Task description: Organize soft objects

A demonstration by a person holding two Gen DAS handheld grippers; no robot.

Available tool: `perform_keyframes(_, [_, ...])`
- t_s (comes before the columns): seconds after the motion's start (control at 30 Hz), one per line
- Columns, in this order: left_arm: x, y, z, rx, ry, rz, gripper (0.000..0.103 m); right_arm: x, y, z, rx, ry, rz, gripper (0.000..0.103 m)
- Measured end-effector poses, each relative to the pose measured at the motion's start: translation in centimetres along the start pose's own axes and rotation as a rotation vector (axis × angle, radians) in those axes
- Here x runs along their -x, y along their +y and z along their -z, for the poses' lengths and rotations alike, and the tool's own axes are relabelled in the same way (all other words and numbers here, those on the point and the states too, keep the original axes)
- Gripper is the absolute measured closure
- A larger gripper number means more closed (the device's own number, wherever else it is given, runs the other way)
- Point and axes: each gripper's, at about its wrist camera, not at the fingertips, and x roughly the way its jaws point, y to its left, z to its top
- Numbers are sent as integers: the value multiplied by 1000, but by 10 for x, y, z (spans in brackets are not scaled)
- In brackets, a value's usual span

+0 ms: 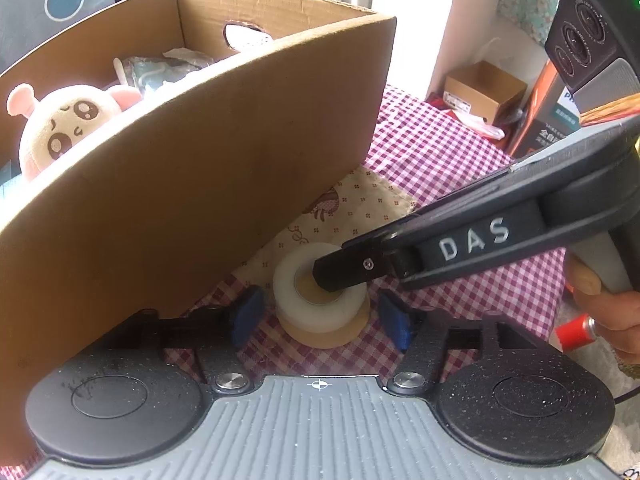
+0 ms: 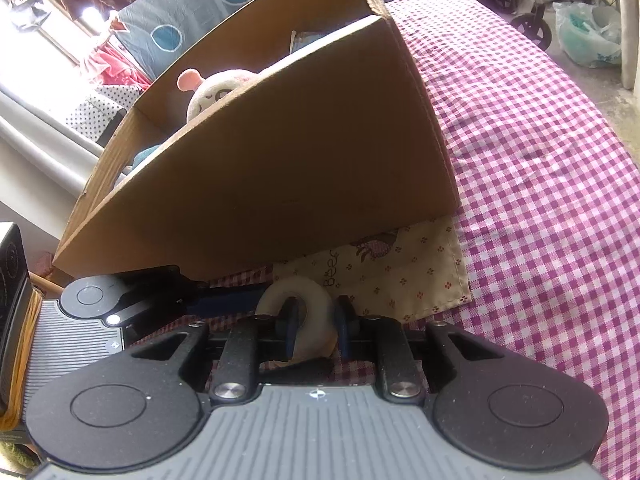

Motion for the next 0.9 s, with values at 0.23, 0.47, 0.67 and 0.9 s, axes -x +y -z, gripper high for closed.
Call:
perform_keyframes(0.23, [0, 8, 8, 57, -19, -2, 10, 0, -36, -1, -169, -13, -224, 40])
perform_keyframes(0.47, [3, 23, 11, 155, -39, 44, 1, -1, -55, 7, -240, -44, -370, 10])
perform_keyframes(0.67, [9, 33, 18, 203, -79, 87, 0, -2, -41, 13, -169, -57, -351, 0])
perform_keyframes(0.9, [17, 45, 31, 282, -145, 160, 0, -1, -47, 14, -183, -53, -363, 0])
